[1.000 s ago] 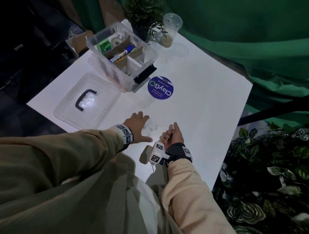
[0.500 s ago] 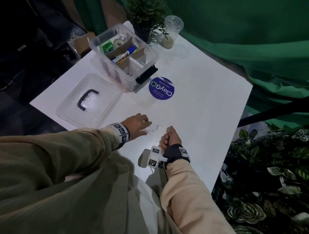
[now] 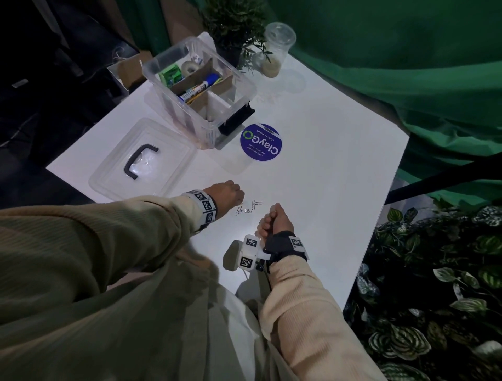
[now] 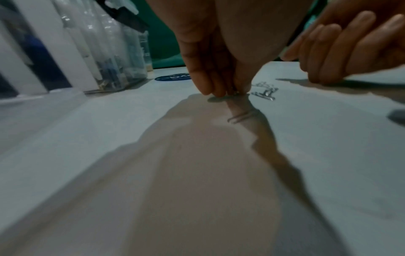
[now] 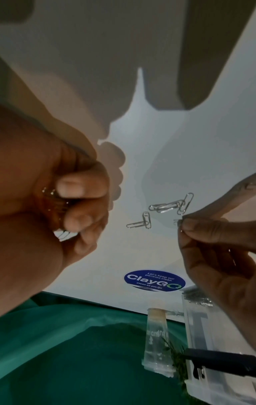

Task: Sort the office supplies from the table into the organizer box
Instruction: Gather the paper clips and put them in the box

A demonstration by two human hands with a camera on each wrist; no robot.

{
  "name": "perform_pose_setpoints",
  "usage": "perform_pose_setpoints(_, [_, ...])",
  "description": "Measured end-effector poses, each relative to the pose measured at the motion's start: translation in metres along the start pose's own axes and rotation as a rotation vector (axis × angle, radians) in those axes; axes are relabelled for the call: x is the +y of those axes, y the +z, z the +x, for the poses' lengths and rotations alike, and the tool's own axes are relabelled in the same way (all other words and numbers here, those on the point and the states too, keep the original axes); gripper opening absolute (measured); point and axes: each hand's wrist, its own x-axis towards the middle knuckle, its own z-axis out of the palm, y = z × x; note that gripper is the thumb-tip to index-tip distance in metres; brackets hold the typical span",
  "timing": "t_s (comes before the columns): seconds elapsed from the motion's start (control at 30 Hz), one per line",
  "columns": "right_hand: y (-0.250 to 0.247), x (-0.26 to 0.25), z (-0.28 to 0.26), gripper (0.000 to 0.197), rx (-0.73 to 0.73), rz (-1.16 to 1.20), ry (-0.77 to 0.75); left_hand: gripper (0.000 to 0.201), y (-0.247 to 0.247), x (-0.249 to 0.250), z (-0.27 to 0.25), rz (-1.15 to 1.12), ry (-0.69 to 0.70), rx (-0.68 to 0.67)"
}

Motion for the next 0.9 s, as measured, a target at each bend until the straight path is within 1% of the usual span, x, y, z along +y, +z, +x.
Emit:
perform_pose_setpoints(0.1, [0.005,-0.005,-0.001,0.038,-0.039,0.057,0.015,0.020,-0.014,0.009,0.009,-0.228,-0.069,0.093])
perform_pose_setpoints(0.17, [0.009,-0.006,-0.002,0.040,-0.059,0.112,0.016,0.018,-0.022,0.024,0.012,-0.359,-0.057,0.147])
perform_pose_setpoints(0.2, [0.011,-0.007,-0.003,0.040,-0.047,0.132,0.009,0.018,-0.024,0.031,0.012,-0.385,-0.029,0.150])
perform_pose_setpoints(0.27, [0.014,-0.009,-0.009,0.036,-0.001,0.171,0.002,0.020,-0.024,0.044,0.014,-0.391,0.038,0.120])
perform_pose_setpoints(0.37, [0.017,-0.014,-0.012,0.028,-0.027,0.363,0.014,0.024,-0.021,0.049,0.019,-0.340,0.100,0.096])
perform_pose_setpoints(0.47, [0.016,-0.016,-0.010,0.024,-0.038,0.411,0.038,0.027,-0.018,0.049,0.019,-0.291,0.180,0.097])
perform_pose_setpoints(0.53, [0.015,-0.015,-0.006,0.025,-0.076,0.367,0.054,0.027,-0.020,0.048,0.017,-0.288,0.223,0.150])
perform_pose_setpoints(0.57, [0.013,-0.015,-0.004,0.030,-0.100,0.338,0.063,0.026,-0.021,0.046,0.018,-0.295,0.220,0.206])
perform_pose_setpoints(0.63, [0.007,-0.014,0.000,0.038,-0.144,0.317,0.083,0.024,-0.025,0.038,0.021,-0.308,0.155,0.320])
perform_pose_setpoints(0.67, [0.004,-0.014,0.002,0.040,-0.147,0.324,0.087,0.024,-0.028,0.032,0.022,-0.290,0.108,0.337])
perform_pose_setpoints(0.7, [0.000,-0.014,0.003,0.041,-0.129,0.322,0.080,0.025,-0.029,0.025,0.024,-0.243,0.071,0.304])
perform_pose_setpoints(0.73, [-0.004,-0.014,0.004,0.042,-0.096,0.304,0.066,0.028,-0.028,0.018,0.025,-0.170,0.057,0.224])
perform_pose_setpoints(0.77, [-0.008,-0.013,0.003,0.044,-0.062,0.280,0.049,0.034,-0.026,0.011,0.026,-0.078,0.073,0.111])
perform_pose_setpoints(0.8, [-0.011,-0.013,0.002,0.046,-0.032,0.256,0.032,0.042,-0.023,0.007,0.026,0.030,0.113,-0.009])
perform_pose_setpoints(0.83, [-0.013,-0.012,0.001,0.048,-0.002,0.236,0.020,0.050,-0.019,0.004,0.027,0.139,0.180,-0.101])
perform_pose_setpoints(0.87, [-0.014,-0.012,-0.001,0.049,0.026,0.210,0.012,0.056,-0.015,0.003,0.027,0.237,0.258,-0.161])
perform_pose_setpoints(0.9, [-0.015,-0.011,-0.003,0.049,0.047,0.176,0.010,0.059,-0.012,0.003,0.027,0.318,0.331,-0.191])
